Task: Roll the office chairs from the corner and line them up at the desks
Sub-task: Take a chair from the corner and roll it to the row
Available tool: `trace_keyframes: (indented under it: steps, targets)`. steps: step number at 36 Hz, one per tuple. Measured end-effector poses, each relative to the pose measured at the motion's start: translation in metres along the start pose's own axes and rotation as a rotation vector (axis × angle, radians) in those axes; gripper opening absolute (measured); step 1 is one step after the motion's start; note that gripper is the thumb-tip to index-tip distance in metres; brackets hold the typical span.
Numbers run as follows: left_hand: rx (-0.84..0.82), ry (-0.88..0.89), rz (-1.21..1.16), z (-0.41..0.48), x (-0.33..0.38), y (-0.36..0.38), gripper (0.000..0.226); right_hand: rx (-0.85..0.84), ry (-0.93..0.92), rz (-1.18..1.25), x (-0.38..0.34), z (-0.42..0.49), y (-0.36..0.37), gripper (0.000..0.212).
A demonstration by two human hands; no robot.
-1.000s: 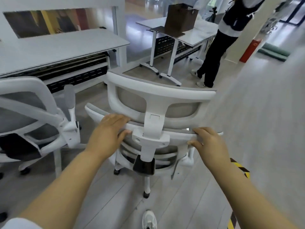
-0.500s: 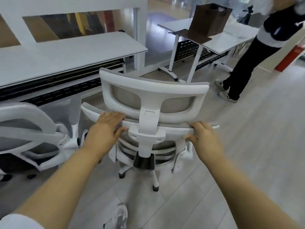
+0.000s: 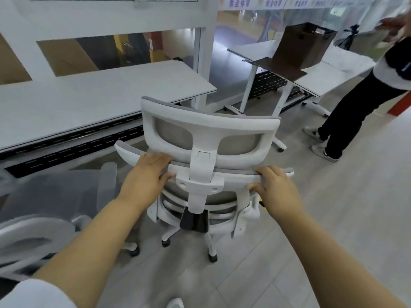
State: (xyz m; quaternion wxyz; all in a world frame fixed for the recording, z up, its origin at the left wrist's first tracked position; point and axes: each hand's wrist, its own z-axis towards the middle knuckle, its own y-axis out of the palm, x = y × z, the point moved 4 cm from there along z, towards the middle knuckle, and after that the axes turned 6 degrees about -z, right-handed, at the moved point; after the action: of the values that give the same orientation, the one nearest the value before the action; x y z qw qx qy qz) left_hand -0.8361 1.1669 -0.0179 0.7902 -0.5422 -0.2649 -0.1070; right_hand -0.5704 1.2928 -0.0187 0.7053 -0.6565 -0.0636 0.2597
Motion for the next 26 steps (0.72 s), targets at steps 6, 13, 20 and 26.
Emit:
trace_keyframes:
  steps: [6, 13, 20, 26]
  targets:
    - [0.025, 0.001, 0.033, 0.040, -0.017, -0.006, 0.034, -0.031, -0.014, 0.001, -0.020, 0.053, 0.008, 0.035]
    - [0.041, -0.039, 0.077, 0.074, -0.035, -0.007, 0.033, -0.021, -0.106, 0.008, -0.028, 0.105, 0.019, 0.033]
    - [0.051, -0.119, 0.134, 0.099, -0.048, -0.001, 0.038, -0.036, -0.242, -0.010, -0.029, 0.154, 0.028, 0.036]
    - [0.059, -0.189, 0.173, 0.117, -0.052, 0.005, 0.036, -0.082, -0.319, -0.024, -0.032, 0.191, 0.028, 0.038]
